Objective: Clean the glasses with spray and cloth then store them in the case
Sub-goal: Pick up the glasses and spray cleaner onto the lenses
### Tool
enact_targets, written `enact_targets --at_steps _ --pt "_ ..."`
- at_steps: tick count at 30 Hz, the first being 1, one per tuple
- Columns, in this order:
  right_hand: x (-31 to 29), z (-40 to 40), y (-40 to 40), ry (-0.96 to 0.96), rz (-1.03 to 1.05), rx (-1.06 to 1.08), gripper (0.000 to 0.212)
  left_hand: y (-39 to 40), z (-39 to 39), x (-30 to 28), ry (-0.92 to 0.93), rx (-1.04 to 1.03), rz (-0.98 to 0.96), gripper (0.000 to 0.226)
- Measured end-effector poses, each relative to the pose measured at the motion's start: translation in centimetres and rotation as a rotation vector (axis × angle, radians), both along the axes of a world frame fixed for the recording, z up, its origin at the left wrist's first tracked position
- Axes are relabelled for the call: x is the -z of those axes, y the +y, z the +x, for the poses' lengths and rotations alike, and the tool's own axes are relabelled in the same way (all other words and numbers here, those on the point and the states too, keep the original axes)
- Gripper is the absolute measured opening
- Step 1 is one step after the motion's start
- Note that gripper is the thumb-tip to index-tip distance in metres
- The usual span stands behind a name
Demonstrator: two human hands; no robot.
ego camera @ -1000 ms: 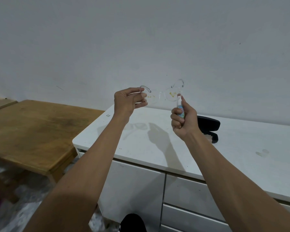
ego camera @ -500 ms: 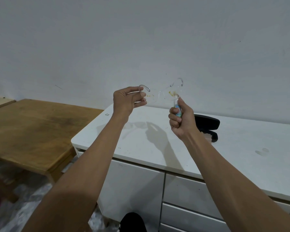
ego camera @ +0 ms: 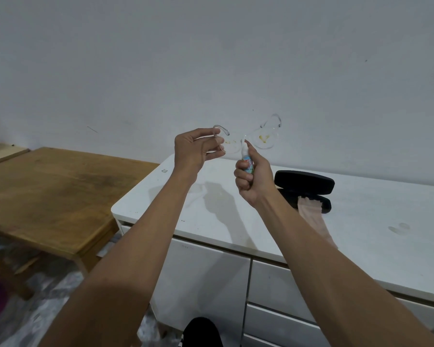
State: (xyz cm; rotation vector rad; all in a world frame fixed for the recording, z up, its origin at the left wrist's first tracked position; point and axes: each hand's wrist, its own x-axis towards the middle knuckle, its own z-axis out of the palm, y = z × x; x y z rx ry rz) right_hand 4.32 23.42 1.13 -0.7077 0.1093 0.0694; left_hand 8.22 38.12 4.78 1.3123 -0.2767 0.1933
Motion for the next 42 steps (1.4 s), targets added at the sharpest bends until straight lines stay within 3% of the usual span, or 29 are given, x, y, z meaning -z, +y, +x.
enact_targets --at_steps 12,15,20,23,28,33,42 --pt "0.5 -0.2 0.0 0.002 -0.070 0.081 0.008 0.2 -0.3 0.3 0.021 -0.010 -0.013 0.015" --pt "0.9 -0.3 -0.7 0.007 -0.155 0.160 0.010 0.3 -0.2 0.4 0.023 -0.017 -0.027 0.015" --pt "1.1 -0.7 -3.1 0.007 -0.273 0.311 0.031 0.3 -0.1 0.8 0.032 -0.036 -0.032 0.018" --pt "1.4 -1.3 -4.8 -0.059 -0.427 0.368 0.025 0.1 -0.4 1.1 0.029 -0.035 -0.034 0.015" --pt "1.5 -2.5 -8.5 -0.039 -0.523 0.607 0.022 -0.2 -0.8 2.0 0.022 -0.044 -0.027 0.016" --pt "2.4 -5.4 -13.3 0.009 -0.791 0.922 0.027 -1.3 -0.7 2.7 0.021 -0.027 -0.006 0.025" --pt "4.4 -13.0 -21.9 0.267 -0.942 1.300 0.030 -5.3 -2.3 3.4 0.017 0.075 0.004 0.024"
